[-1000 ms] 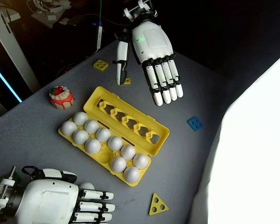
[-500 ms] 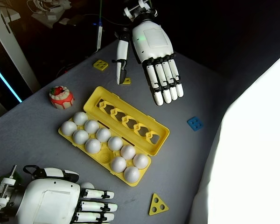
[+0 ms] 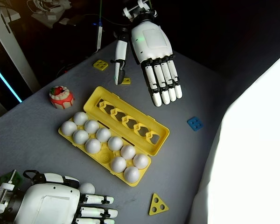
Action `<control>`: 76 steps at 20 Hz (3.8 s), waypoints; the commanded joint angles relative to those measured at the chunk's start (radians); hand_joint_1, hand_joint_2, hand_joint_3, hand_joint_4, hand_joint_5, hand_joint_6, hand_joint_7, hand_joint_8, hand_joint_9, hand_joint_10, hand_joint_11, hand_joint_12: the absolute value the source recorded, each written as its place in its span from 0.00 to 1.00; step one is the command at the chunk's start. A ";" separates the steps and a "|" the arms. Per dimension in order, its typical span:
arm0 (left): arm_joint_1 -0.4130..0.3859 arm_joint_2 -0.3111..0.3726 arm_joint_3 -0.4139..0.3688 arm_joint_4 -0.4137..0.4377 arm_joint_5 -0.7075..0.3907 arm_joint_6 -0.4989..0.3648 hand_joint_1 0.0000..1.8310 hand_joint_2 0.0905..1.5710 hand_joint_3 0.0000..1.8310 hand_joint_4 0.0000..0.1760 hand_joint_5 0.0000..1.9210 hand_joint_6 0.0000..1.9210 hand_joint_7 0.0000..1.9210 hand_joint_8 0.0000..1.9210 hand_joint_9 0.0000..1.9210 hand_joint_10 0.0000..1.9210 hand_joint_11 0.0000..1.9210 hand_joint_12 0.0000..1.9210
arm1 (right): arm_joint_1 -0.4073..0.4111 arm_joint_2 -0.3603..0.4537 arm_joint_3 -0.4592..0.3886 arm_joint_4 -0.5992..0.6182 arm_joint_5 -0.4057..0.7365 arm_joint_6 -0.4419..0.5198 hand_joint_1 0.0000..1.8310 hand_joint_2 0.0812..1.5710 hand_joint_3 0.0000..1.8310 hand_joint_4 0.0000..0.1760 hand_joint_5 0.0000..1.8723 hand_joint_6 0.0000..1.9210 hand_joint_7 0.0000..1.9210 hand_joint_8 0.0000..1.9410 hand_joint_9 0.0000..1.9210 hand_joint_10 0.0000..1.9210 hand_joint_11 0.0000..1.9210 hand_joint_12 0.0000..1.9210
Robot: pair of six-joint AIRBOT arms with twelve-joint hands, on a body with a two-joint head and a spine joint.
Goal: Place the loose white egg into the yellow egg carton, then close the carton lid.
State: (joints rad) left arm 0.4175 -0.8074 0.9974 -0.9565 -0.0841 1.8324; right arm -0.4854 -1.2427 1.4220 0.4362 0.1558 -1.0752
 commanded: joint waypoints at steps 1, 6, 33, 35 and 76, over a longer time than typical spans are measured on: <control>-0.016 -0.001 0.007 0.004 -0.061 -0.008 0.16 0.74 0.00 0.00 0.00 0.00 0.00 0.00 0.00 0.00 0.00 0.00 | 0.002 0.003 0.004 0.000 0.099 0.000 0.48 0.73 0.00 0.00 0.18 0.03 0.01 0.00 0.00 0.00 0.00 0.00; -0.016 -0.001 0.007 0.004 -0.047 -0.018 0.14 0.74 0.00 0.00 0.00 0.00 0.00 0.00 0.00 0.00 0.00 0.00 | 0.009 -0.003 0.000 0.000 0.100 0.000 0.51 0.73 0.00 0.00 0.23 0.05 0.02 0.00 0.00 0.00 0.00 0.00; -0.015 -0.004 0.015 0.005 -0.046 -0.017 0.15 0.73 0.00 0.01 0.00 0.00 0.00 0.00 0.01 0.00 0.00 0.09 | 0.158 0.053 -0.151 -0.002 0.166 0.035 0.61 0.74 0.00 0.00 0.46 0.62 0.17 0.00 0.06 0.01 0.00 0.25; -0.015 -0.004 0.015 0.005 -0.045 -0.017 0.17 0.73 0.00 0.01 0.00 0.00 0.00 0.00 0.00 0.00 0.00 0.06 | 0.151 0.049 -0.164 -0.002 0.177 0.036 0.61 0.74 0.00 0.00 0.45 0.63 0.17 0.00 0.06 0.01 0.00 0.15; -0.014 -0.009 0.023 0.004 -0.039 -0.022 0.16 0.72 0.00 0.00 0.00 0.00 0.00 0.00 0.00 0.00 0.01 0.01 | 0.024 -0.133 -0.076 -0.018 0.399 0.202 0.57 0.78 0.00 0.00 0.39 0.71 0.15 0.00 0.05 0.00 0.00 0.08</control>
State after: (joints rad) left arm 0.4156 -0.8146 1.0161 -0.9543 -0.0582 1.8122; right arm -0.4656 -1.3777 1.3430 0.4301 0.4454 -0.8856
